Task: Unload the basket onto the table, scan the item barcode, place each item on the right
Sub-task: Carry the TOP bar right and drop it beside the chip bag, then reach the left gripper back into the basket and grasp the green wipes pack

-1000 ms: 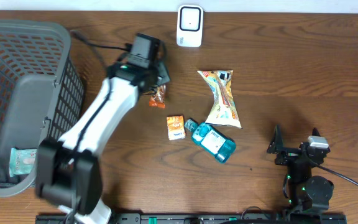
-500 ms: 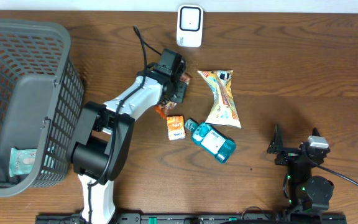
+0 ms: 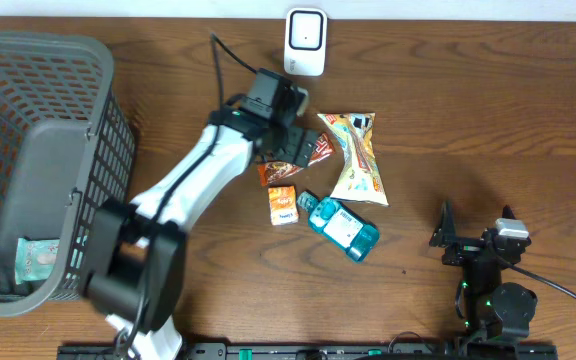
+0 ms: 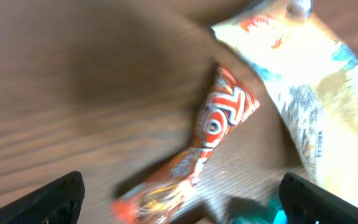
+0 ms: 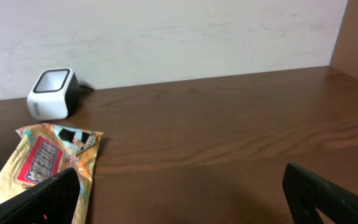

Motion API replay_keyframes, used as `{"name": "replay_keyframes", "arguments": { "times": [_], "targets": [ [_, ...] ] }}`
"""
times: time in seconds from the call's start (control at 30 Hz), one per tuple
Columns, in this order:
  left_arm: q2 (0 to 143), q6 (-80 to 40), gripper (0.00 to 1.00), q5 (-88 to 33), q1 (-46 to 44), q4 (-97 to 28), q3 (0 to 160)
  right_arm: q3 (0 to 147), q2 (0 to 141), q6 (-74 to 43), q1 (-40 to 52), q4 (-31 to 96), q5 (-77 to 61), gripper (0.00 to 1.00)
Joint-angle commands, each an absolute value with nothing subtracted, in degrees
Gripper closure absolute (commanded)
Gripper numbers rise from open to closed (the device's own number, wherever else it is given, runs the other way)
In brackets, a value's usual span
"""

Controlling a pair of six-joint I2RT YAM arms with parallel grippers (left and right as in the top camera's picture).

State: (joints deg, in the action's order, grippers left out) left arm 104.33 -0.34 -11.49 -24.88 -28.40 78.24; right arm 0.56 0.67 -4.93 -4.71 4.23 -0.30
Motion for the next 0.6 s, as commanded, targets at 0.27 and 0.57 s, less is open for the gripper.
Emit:
{"name": "replay_keyframes", "arguments": {
  "times": [0.27,0.57],
  "targets": [
    [73.38,3.66,0.00,8.58,-16.53,-28.05,78.39,0.30,0.32,-4.19,-4.93,4.27,-0.56,0.01],
    [71.20,-47.57,0.00,28.40,10.28,-41.95,78.19,0.30,0.32,-4.19,-4.93,4.27,-0.56,0.01]
  ]
}}
